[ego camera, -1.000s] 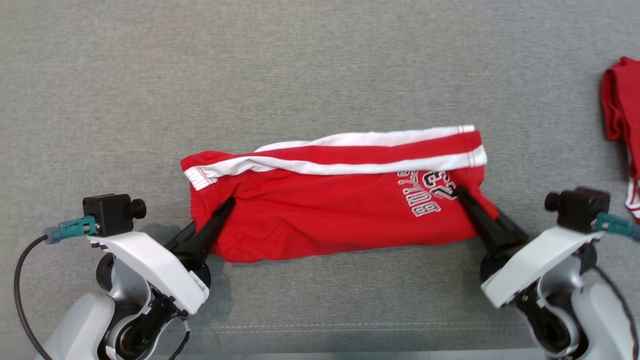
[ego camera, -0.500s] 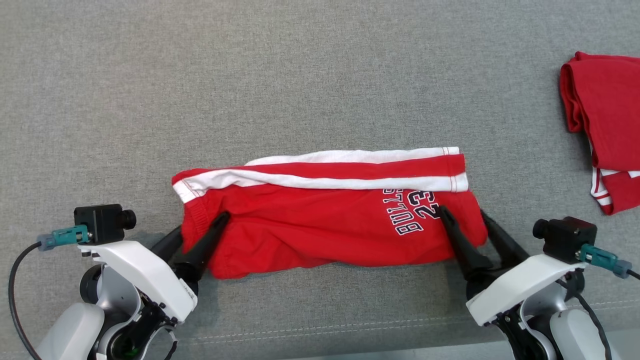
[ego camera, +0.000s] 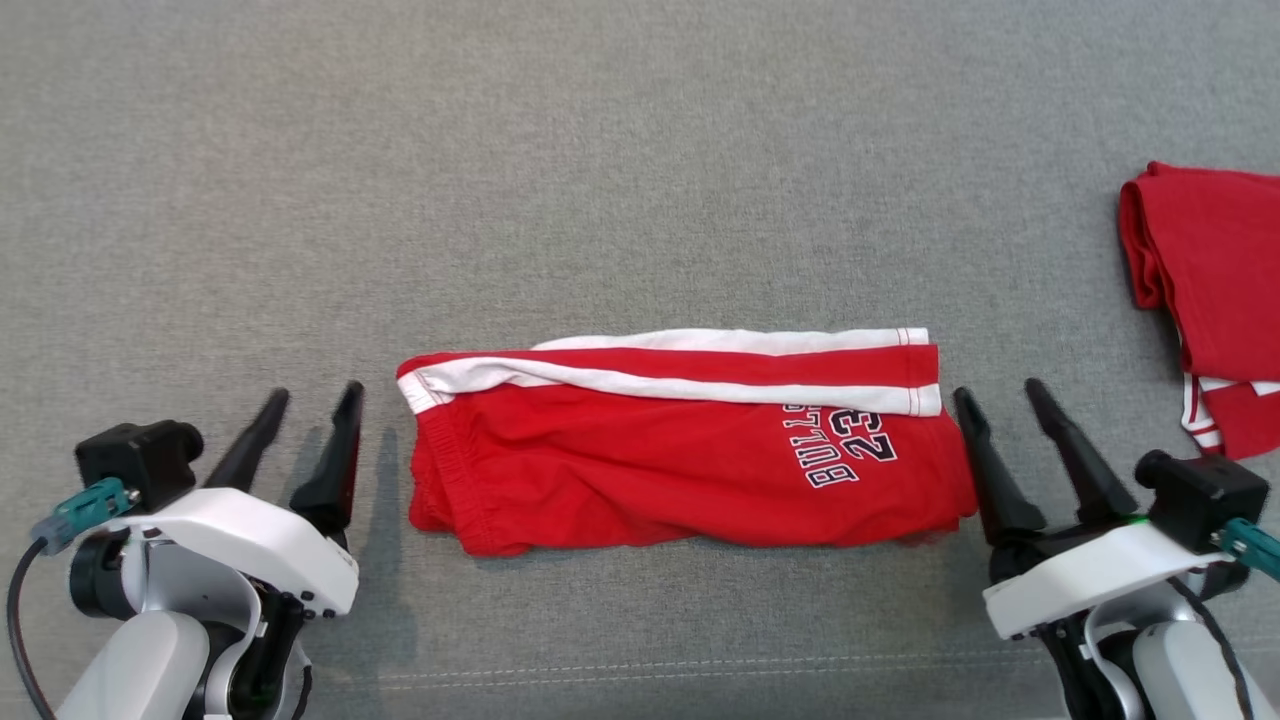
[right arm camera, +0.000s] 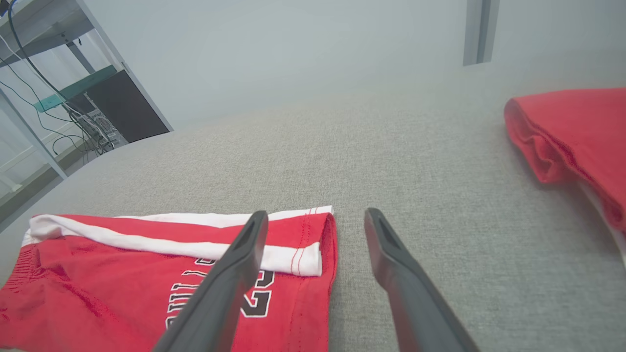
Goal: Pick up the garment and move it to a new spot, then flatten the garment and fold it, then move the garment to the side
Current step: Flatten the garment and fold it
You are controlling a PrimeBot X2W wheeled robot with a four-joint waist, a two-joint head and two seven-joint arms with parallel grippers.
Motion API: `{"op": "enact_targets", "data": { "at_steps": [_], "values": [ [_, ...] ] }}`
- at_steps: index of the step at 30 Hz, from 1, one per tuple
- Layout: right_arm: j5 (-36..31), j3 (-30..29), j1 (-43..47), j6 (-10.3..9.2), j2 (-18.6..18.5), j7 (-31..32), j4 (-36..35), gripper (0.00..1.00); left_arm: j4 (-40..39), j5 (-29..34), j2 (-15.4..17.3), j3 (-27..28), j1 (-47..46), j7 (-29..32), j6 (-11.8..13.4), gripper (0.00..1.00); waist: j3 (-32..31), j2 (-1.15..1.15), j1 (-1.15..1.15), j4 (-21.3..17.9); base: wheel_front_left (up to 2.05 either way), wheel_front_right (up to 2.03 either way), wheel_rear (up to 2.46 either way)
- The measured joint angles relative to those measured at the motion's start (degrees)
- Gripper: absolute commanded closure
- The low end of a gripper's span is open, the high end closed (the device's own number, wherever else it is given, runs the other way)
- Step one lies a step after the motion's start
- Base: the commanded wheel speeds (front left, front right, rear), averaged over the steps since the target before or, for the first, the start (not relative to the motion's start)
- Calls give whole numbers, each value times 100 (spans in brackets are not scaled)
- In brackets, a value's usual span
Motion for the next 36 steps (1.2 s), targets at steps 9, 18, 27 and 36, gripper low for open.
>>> {"op": "enact_targets", "data": {
  "at_steps": [9,18,27,36],
  "values": [
    [-748,-480,6,0,-3,-385,-29,0,-302,859,-140,19,-1,-1173,377,0,-435,0,0,182,0,0,0],
    [-1382,-727,304,0,98,-603,-88,0,-127,1533,-332,158,238,-1824,469,0,-838,0,0,317,0,0,0],
    [-1541,-889,774,1,176,-670,-74,0,67,2027,-580,346,978,-1840,255,0,-1082,0,0,406,0,0,0],
    [-1595,-1012,1156,1,288,-717,-65,0,73,2469,-914,609,1290,-1840,-47,0,-1394,0,0,435,0,0,0]
  ]
}}
